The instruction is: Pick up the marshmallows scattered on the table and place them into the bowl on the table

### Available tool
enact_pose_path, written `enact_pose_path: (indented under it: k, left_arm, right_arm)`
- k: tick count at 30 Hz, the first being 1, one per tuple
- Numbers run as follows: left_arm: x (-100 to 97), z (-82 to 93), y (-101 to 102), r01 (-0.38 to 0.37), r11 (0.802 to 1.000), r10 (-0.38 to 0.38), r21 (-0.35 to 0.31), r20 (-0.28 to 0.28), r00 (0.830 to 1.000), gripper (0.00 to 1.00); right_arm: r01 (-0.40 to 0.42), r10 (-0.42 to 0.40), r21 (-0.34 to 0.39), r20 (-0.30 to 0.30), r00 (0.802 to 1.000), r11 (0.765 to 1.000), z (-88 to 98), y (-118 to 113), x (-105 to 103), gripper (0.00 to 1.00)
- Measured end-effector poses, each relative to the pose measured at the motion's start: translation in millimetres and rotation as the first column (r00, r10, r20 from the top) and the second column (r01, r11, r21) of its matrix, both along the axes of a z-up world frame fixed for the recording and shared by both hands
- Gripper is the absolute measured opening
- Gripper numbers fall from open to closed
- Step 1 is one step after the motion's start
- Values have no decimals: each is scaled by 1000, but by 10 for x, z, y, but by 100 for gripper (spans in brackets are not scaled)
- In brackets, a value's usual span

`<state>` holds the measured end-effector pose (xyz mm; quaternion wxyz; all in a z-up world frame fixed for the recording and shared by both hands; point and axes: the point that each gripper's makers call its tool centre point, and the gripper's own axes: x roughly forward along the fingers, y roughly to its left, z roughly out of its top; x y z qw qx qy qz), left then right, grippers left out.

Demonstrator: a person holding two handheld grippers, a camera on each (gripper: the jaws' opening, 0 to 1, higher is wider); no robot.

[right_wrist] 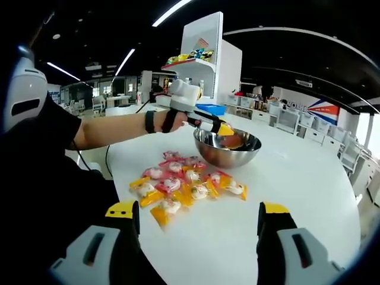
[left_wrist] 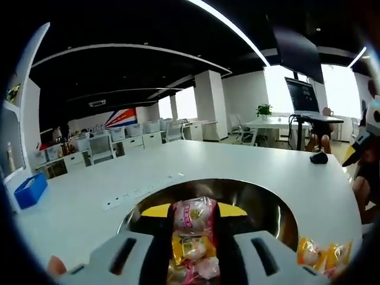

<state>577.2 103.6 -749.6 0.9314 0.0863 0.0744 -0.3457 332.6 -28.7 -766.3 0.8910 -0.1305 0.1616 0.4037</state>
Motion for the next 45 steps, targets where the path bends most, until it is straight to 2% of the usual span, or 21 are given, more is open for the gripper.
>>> enact_pose_path:
  k: [5, 9, 11, 13, 15, 16, 17, 19, 30, 35, 41, 44, 45]
  left_arm:
    - [18, 54, 44, -40, 999, 40, -13, 19, 999, 33]
    - [1, 87, 17, -32, 999, 33, -27, 29, 999, 38]
    - [-11, 115, 4, -33, 998, 35, -48, 27, 999, 51]
    - [-29, 132, -29, -25, 997, 27, -70, 24, 999, 71]
    - [-15, 137, -35, -21, 998, 23, -66, 31, 999, 84]
    - [-16, 135, -45, -14, 998, 17, -66, 32, 999, 96]
    - [-31, 138, -55, -9, 997, 11, -83, 24, 1000, 94]
    - [-49, 144, -68, 1, 994, -1, -112, 6, 1000, 96]
    - [-17, 261, 5, -3, 994, 3, -105, 5, 1000, 96]
    - [-146, 319, 6, -5, 995, 4, -101, -7, 1000, 96]
    - [-342, 445, 77, 3, 998, -2, -59, 26, 1000, 96]
    - [-499, 487, 115, 8, 998, -6, -64, 25, 1000, 96]
    - [-495, 503, 161, 12, 998, -10, -66, 25, 1000, 96]
  right_arm:
    - [0, 0, 2, -1, 1000, 1000, -2, -4, -1, 76]
    - [-2, 2, 6, -4, 1000, 1000, -5, 2, -4, 76]
    - [-4, 4, 3, -2, 1000, 1000, -7, 5, -5, 76]
    - [-4, 4, 6, -3, 1000, 1000, -4, 9, -7, 76]
    - [-1, 1, 5, -3, 1000, 1000, -2, 8, -5, 76]
    - [-2, 2, 2, -1, 1000, 1000, 0, 11, -9, 76]
    - [-4, 4, 1, 0, 1000, 1000, 0, 13, -12, 76]
    - [-5, 5, 5, -4, 1000, 1000, -6, 17, -15, 76]
    - [-6, 6, 4, -4, 1000, 1000, -10, 24, -13, 76]
    - [-1, 1, 4, -2, 1000, 1000, 2, 5, -7, 76]
    - [-5, 5, 3, 0, 1000, 1000, 15, 23, -10, 76]
    - [-5, 5, 4, 1, 1000, 1000, 18, 27, -7, 76]
    - [-5, 5, 5, 0, 1000, 1000, 17, 30, -9, 76]
